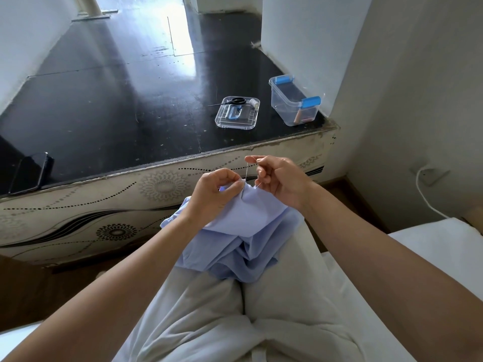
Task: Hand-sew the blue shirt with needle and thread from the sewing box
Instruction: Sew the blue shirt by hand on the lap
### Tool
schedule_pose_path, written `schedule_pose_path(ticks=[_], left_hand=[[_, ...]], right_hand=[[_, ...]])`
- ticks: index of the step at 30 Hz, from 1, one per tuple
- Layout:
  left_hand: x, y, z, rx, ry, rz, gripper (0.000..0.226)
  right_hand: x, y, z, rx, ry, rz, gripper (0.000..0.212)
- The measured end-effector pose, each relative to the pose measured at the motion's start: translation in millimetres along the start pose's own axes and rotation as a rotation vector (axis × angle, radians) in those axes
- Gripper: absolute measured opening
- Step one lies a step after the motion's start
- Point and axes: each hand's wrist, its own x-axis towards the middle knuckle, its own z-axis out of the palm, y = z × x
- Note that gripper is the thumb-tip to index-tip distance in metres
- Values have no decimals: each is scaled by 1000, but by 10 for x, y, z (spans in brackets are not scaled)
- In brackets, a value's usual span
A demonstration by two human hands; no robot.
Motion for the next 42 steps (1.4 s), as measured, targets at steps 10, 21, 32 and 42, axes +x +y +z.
schedule_pose_path(ticks=[10,21,32,42], left_hand=[[17,16,46,-52,152,-95,12],[8,29,43,66,74,-71,10],[21,58,42,-45,105,-77,10],[40,54,42,88,119,-114,13]], right_hand=[[-65,71,-84,97,-44,-71,30],[-35,19,3,34,-88,-45,32],[-14,67,-75,211,53,103,32],[-23,3,47,-9,-87,17,35]])
